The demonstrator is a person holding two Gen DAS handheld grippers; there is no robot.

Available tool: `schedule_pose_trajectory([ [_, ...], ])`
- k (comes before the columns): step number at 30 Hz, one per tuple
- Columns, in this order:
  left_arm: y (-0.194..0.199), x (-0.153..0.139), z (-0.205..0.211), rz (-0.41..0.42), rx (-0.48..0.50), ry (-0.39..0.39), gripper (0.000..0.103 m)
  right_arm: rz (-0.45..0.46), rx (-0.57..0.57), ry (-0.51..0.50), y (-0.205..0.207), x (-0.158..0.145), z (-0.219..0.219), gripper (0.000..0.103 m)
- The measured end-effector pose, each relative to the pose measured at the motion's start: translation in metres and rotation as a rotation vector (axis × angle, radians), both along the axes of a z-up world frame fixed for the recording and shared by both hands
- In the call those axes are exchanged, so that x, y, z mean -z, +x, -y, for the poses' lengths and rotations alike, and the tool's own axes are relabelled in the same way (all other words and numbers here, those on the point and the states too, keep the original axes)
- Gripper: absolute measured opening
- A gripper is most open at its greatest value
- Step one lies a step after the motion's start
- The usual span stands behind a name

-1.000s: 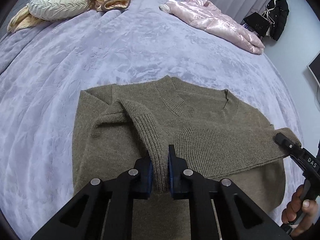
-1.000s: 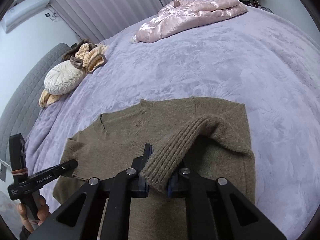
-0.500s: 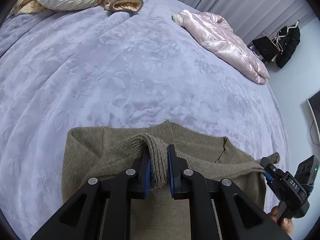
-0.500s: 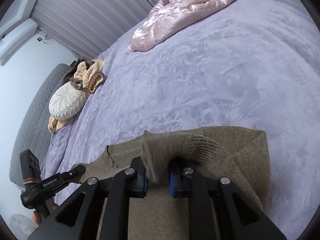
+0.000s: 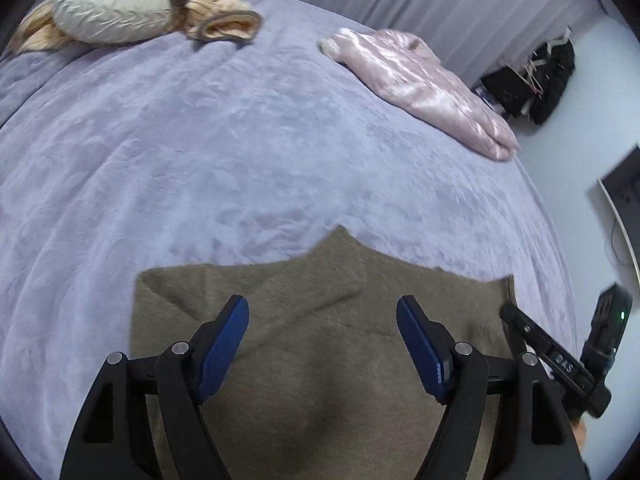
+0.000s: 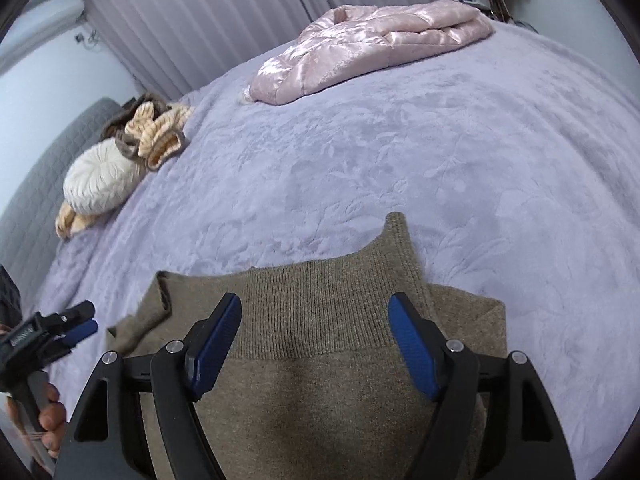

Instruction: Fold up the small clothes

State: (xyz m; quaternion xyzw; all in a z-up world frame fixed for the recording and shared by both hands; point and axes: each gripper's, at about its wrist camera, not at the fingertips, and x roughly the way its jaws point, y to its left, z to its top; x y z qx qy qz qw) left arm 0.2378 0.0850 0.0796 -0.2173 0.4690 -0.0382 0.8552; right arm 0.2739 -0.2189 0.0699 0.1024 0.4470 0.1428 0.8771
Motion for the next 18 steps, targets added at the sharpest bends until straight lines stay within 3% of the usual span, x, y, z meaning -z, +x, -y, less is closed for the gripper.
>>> schedule_pose_trajectory([
  [4, 0.0, 0.01, 0.064, 0.01, 0.202, 0.102, 0.077, 0.049, -0.091, -0.191, -0.009, 0.004, -0.036, 0.079],
  [7, 0.009, 0.026, 0.082, -0.013, 0.232, 0.23, 0.077, 0.052, -0.116, -0.237, -0.021, 0.011, -0.041, 0.079],
  [10, 0.029, 0.038, 0.048, -0.062, 0.097, 0.323, 0.077, 0.038, -0.128, -0.271, -0.03, 0.024, -0.043, 0.079],
  [16, 0.015, 0.01, -0.061, -0.02, -0.247, 0.206, 0.077, 0.051, -0.125, -0.28, -0.037, 0.039, -0.04, 0.079],
  [18, -0.001, 0.007, -0.088, -0.017, -0.305, 0.128, 0.077, 0.048, -0.121, -0.279, -0.036, 0.04, -0.041, 0.08],
])
